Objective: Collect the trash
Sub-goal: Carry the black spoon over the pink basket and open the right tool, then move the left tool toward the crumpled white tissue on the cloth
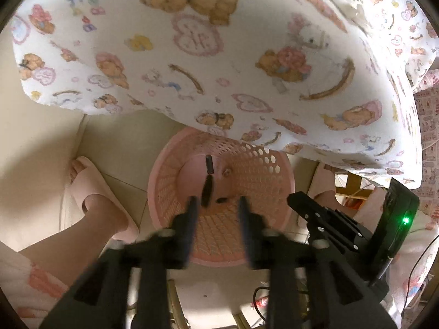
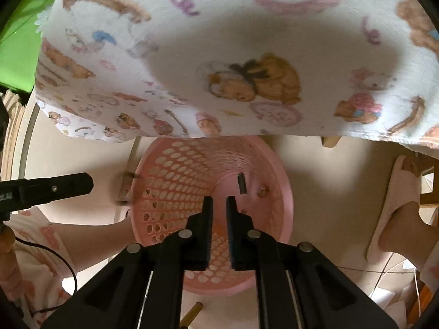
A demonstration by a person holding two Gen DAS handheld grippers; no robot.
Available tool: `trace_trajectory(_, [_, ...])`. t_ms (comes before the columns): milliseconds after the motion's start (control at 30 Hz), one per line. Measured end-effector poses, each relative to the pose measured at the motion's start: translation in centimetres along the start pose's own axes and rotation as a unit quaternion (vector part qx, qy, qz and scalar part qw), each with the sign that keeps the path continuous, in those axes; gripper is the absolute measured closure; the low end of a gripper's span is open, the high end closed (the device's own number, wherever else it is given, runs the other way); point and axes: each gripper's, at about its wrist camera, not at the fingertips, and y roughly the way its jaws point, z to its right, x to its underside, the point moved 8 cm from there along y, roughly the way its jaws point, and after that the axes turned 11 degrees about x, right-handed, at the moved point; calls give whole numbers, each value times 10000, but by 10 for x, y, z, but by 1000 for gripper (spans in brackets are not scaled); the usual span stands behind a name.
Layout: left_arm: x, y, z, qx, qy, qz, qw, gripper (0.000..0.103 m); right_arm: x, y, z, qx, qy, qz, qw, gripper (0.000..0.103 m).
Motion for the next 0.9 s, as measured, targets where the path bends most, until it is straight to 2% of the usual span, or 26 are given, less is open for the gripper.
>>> trace_trajectory(33, [-1,-3,0,-35,12,68,10000,59,-1,-2,1,38,25,53,10000,89])
trace_trajectory(100, [-3,-10,0,-70,27,216,9997,57,-6,-12,3,148,28,243,9996,89])
trace_trajectory(167, [-7,-23,0,-151,46,490,9987,52,-11,-28,7,517,-9,537,9972,89])
trace_trajectory(200, [-10,-31,1,-211,96,673,9975,50,-16,-41,13,774,87,752,9941,89])
trace_trajectory(267, [-16,-52,5,-430,300,1111,9924,39,-22,-67,17,874,177,1174,9891,89])
trace_trajectory(333, [-21,-75,11,-674,536,1585,9836,29,-25,-93,10,1022,-96,1566,9823,89])
trace_trajectory(400, [-24,-92,18,-830,712,1939,9749,20,-28,-116,3,978,-199,1899,9767,89])
trace_trajectory(433, [-25,-100,20,-1030,827,2095,9688,15,-29,-125,0,936,-202,2018,9747,89])
trace_trajectory(500, [-25,-111,24,-1357,1004,2326,9578,14,-32,-141,-8,861,-251,2294,9692,88])
trace_trajectory(533, [-26,-114,26,-1349,1037,2381,9562,13,-33,-149,-11,858,-293,2414,9662,87])
trace_trajectory(633, [-26,-116,29,-1051,1070,2344,9605,13,-36,-169,-16,834,-403,2737,9573,71])
trace_trajectory(700, [-27,-117,33,-1073,1084,2355,9598,13,-42,-180,-13,843,-359,2913,9522,52])
trace_trajectory(800, [-25,-122,39,-1004,1137,2471,9570,12,-51,-193,-9,788,-246,3088,9476,48])
trace_trajectory(867, [-27,-127,49,-513,953,2447,9635,10,-58,-205,-4,814,-176,3220,9431,41])
trace_trajectory(900, [-32,-134,58,-408,1003,2459,9632,10,-61,-208,-3,799,-135,3283,9411,38])
